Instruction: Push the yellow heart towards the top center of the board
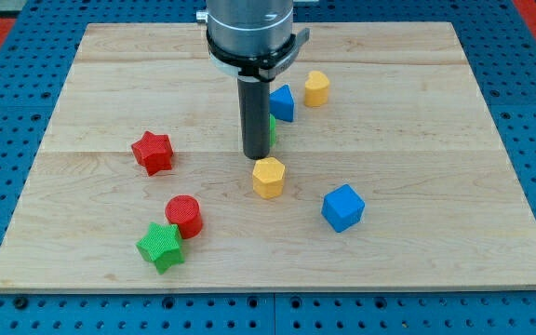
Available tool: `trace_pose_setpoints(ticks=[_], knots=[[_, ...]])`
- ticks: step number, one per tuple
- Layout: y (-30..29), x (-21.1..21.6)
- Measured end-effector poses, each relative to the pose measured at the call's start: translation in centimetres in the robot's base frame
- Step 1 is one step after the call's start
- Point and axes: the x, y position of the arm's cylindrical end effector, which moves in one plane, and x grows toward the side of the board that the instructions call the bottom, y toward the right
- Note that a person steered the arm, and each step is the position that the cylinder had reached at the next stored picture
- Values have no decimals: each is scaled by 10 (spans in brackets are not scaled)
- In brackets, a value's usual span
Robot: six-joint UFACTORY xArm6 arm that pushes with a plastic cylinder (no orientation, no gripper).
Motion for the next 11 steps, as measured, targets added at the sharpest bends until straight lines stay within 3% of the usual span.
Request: trace_pose_setpoints(ticks=[1,2,4,7,8,9,10,11], knots=[[2,3],[70,-6],[125,-60],[41,-160],[39,-202],[20,-200],[-27,-162],[-33,-162]])
